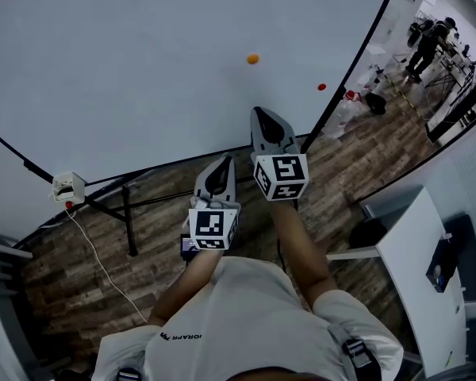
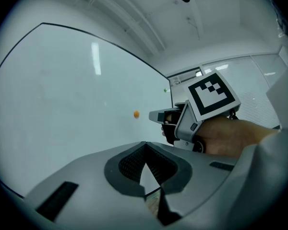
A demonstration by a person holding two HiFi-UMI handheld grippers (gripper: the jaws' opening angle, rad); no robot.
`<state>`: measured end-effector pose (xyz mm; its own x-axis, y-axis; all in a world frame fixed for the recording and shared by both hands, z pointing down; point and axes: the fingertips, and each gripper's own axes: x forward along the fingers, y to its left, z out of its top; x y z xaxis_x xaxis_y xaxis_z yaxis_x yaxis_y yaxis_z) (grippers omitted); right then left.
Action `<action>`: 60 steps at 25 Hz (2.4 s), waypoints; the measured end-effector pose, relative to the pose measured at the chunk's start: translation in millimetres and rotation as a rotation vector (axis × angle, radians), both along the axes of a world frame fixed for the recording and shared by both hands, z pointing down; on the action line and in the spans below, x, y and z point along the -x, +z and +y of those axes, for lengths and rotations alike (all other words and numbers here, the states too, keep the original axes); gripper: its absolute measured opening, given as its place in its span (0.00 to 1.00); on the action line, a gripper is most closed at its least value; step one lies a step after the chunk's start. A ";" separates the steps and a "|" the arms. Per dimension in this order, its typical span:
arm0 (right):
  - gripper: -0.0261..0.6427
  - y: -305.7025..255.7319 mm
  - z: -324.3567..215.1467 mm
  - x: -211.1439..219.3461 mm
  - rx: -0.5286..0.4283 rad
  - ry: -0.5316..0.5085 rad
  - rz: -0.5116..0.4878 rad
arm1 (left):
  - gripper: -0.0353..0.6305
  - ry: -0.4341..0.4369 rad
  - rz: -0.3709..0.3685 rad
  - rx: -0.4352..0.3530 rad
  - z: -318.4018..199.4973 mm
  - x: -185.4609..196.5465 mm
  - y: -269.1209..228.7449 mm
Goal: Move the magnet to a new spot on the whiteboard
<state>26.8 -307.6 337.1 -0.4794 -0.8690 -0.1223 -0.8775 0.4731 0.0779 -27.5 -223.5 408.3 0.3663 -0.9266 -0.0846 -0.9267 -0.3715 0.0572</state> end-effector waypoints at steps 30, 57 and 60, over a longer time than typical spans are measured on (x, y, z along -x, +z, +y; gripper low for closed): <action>0.06 32.5 48.6 -0.1 0.051 -0.022 -0.019 | 0.06 -0.006 -0.017 -0.028 0.5 10.8 -11.8; 0.06 59.1 86.2 9.9 0.081 -0.051 0.001 | 0.06 -0.009 -0.024 -0.033 9.7 16.9 -10.6; 0.06 60.9 88.6 10.9 0.082 -0.051 -0.002 | 0.06 -0.008 -0.025 -0.032 10.4 18.0 -9.6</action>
<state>15.9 -219.1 398.0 -0.5235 -0.8504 -0.0523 -0.8520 0.5223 0.0354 -45.5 -213.1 398.7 0.3616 -0.9264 -0.1050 -0.9305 -0.3657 0.0218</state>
